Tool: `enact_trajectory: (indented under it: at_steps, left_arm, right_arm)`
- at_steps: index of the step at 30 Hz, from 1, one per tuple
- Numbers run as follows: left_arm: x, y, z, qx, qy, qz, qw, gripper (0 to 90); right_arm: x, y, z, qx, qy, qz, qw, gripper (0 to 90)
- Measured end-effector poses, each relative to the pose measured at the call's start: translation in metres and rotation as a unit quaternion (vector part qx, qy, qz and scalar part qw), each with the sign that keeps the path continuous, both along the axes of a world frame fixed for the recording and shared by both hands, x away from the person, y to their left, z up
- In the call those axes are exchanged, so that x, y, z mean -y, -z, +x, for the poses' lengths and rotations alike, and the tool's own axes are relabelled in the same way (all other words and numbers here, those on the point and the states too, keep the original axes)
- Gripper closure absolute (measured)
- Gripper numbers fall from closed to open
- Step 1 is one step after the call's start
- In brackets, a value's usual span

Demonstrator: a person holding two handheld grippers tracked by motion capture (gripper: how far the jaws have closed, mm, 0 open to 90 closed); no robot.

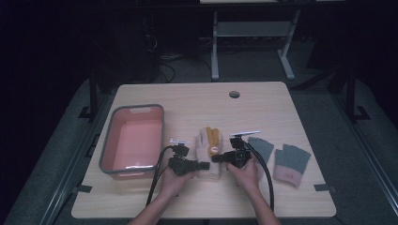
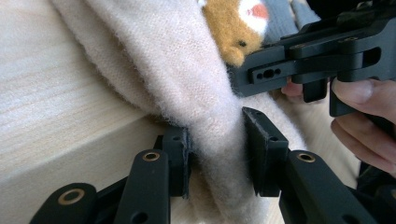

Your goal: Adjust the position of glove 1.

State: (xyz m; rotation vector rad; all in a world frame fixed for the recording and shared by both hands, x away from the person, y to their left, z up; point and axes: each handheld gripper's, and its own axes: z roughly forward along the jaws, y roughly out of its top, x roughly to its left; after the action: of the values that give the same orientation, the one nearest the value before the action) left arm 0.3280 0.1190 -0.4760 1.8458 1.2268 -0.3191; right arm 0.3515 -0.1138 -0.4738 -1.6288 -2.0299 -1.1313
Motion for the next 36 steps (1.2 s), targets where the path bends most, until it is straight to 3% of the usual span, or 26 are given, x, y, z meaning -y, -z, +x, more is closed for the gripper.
enact_trajectory:
  at_steps: [3,13,24,36]
  left_arm:
    - [-0.002,0.001,0.0,-0.012,-0.009,-0.02,0.9997,65.2]
    - [-0.002,-0.006,-0.002,0.0,-0.003,-0.027,0.9996,66.3]
    - [-0.003,-0.026,-0.006,0.025,0.006,-0.042,0.9988,66.4]
    - [-0.007,-0.043,-0.005,0.04,0.014,-0.047,0.998,66.4]
  right_arm:
    - [0.003,-0.001,0.001,0.002,-0.003,0.01,0.9999,81.9]
    - [0.008,-0.012,-0.003,0.013,-0.007,0.02,0.9997,83.1]
    - [0.013,-0.035,-0.009,0.043,-0.013,0.026,0.9987,83.3]
    - [0.011,-0.053,-0.009,0.054,-0.019,0.032,0.9978,83.3]
